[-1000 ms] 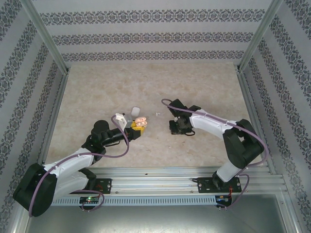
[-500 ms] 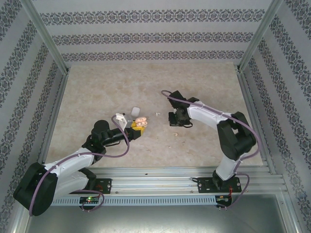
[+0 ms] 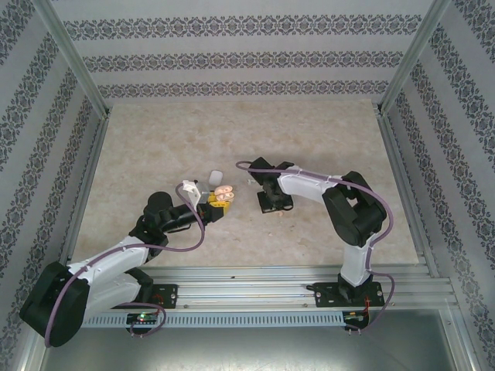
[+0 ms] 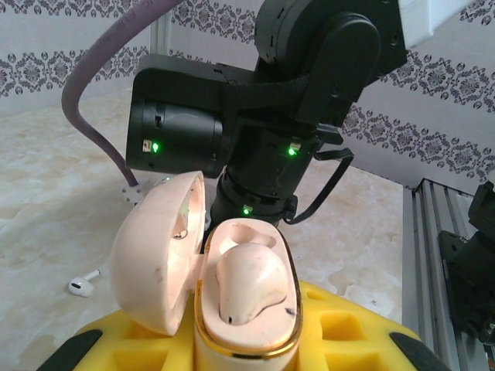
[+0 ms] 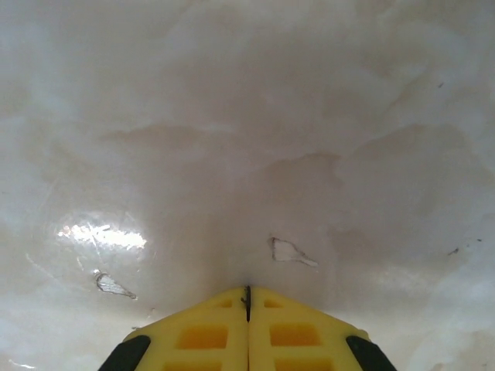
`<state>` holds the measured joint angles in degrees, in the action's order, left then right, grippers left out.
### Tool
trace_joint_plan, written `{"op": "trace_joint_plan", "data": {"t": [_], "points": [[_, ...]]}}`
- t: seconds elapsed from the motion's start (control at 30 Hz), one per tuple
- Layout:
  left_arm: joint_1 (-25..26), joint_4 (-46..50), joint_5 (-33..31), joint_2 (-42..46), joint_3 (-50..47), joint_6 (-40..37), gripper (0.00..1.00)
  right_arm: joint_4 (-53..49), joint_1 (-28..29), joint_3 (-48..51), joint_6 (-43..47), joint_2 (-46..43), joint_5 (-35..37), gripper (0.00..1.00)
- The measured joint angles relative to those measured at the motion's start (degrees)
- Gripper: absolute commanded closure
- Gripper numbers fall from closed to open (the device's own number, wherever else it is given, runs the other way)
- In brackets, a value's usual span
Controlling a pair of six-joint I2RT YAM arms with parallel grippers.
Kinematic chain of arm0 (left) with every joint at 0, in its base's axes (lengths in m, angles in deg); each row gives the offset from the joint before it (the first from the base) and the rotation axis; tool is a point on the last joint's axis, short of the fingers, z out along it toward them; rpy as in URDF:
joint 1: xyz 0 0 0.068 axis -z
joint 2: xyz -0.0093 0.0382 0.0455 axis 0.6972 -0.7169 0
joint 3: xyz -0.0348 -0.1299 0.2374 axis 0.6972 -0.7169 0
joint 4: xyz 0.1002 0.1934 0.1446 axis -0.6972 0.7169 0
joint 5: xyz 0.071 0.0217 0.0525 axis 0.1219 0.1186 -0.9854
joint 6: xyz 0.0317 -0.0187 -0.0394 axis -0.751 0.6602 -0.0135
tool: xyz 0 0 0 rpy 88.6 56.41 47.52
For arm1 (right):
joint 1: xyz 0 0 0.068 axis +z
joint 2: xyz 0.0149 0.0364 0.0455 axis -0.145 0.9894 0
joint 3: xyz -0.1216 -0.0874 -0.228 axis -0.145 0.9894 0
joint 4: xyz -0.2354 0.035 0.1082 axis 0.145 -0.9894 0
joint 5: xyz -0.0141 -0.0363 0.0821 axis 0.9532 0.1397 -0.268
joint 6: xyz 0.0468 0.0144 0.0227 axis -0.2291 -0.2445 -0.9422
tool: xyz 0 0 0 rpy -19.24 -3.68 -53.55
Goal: Insert the wireless bluetooth earbuds into the charging case
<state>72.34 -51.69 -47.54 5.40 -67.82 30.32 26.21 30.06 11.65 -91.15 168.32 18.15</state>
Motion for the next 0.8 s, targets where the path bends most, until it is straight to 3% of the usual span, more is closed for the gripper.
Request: {"op": "trace_joint_plan", "data": {"t": [0.3, 0.63, 0.8], "points": [[0.00, 0.00, 0.00, 0.55, 0.00, 0.13, 0.93, 1.97, 3.52, 3.65, -0.02, -2.40, 3.82, 0.93], [0.00, 0.00, 0.00, 1.03, 0.00, 0.37, 0.92, -2.05, 6.03, 10.58, -1.33, -10.32, 2.29, 0.92], [0.00, 0.00, 0.00, 1.07, -0.09, 0.48, 0.92, -3.32, 5.75, 11.23, -2.19, -15.32, 0.39, 0.86]]}}
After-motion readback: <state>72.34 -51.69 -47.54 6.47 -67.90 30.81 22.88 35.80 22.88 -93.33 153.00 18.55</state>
